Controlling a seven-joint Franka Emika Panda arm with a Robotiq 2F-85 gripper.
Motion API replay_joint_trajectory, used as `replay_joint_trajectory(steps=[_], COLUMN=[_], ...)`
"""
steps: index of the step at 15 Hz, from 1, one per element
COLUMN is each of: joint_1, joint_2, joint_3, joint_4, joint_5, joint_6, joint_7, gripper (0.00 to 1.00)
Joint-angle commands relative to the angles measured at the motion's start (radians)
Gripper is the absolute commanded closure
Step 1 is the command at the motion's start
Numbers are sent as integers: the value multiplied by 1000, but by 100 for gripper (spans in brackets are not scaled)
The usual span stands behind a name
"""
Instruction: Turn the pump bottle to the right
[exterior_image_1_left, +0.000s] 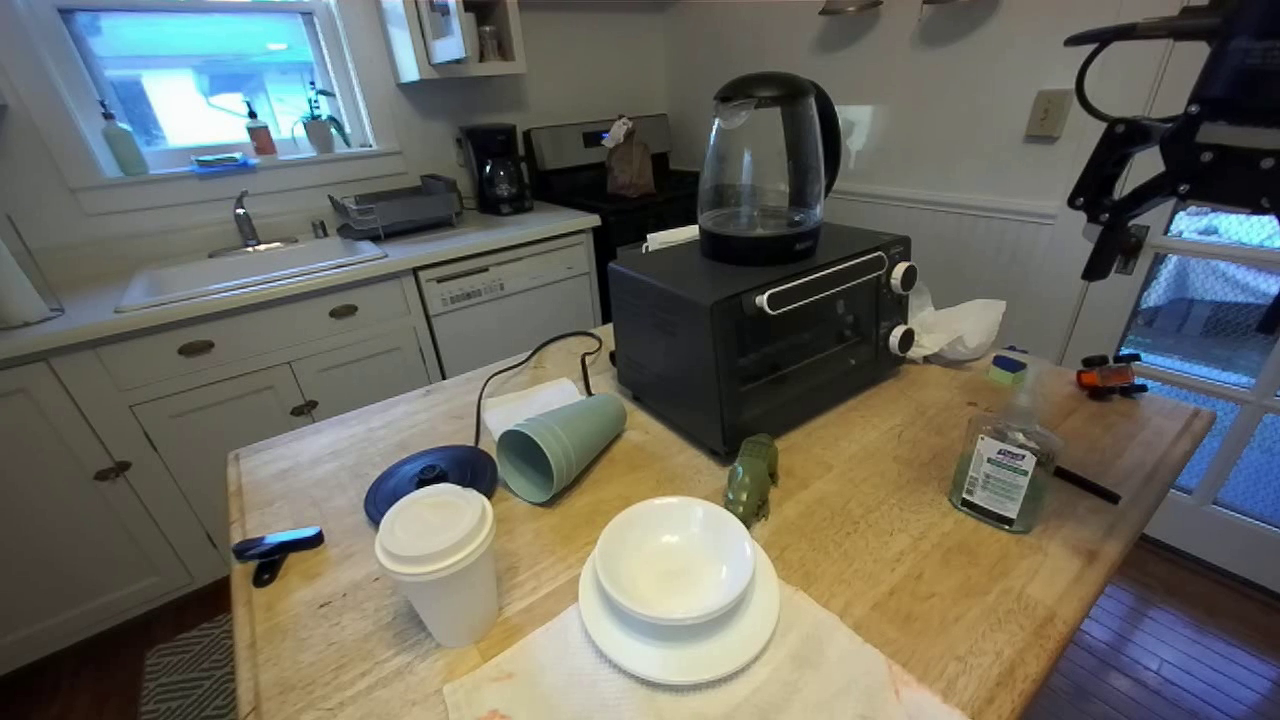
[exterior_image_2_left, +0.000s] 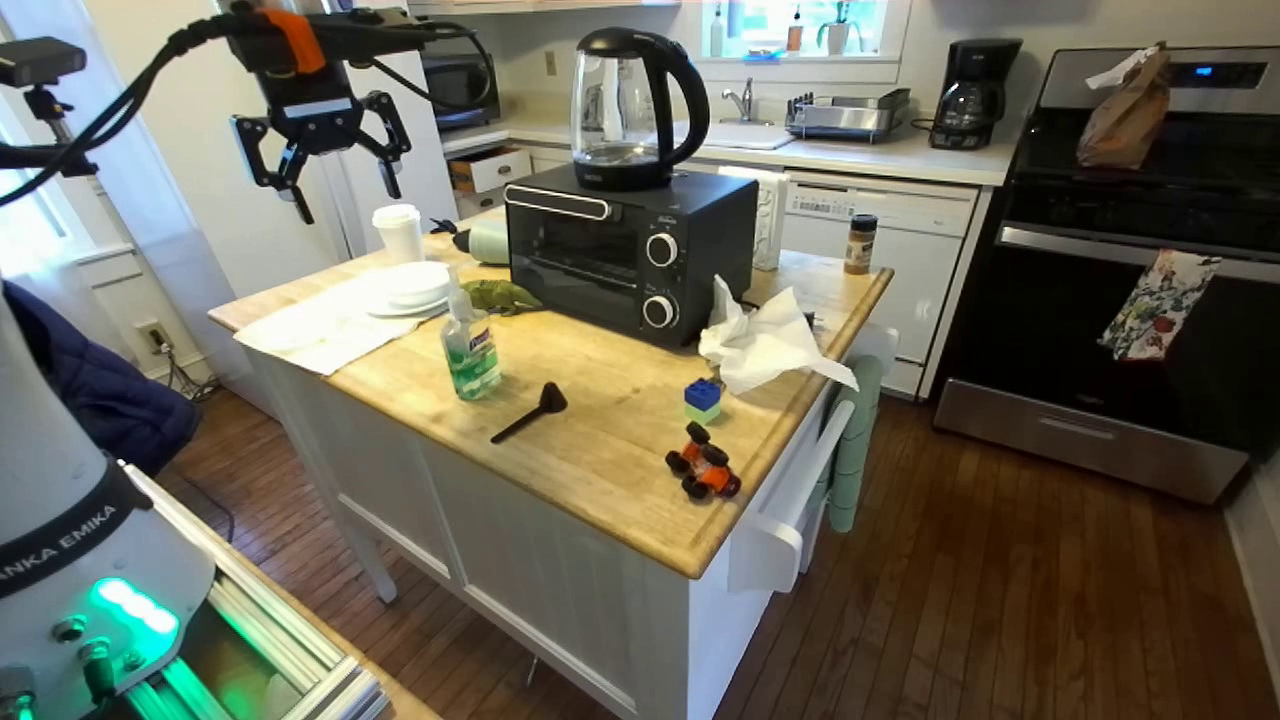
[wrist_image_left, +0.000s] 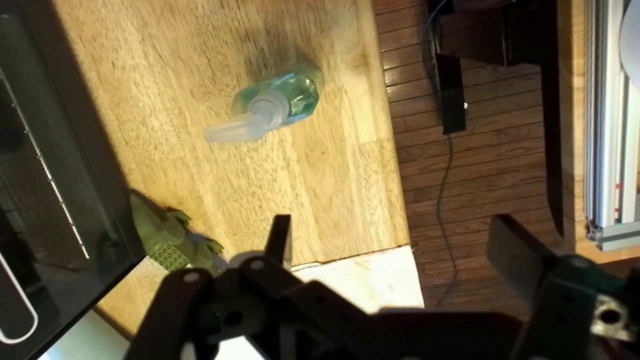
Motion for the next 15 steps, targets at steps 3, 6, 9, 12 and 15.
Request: replay_joint_trajectory(steps=[3, 6, 9, 12, 15], joint_1=[-10, -27, -34, -33, -27], joint_2=[57, 97, 139, 178, 221], joint_3=[-52, -76, -80, -83, -90], joint_4=[1, 1, 1, 1, 0], joint_5=[0, -8, 4, 16, 35], joint_6=[51, 104, 183, 242, 284], joint_7=[-148, -246, -326, -408, -494], gripper=[0, 0, 0, 0, 0])
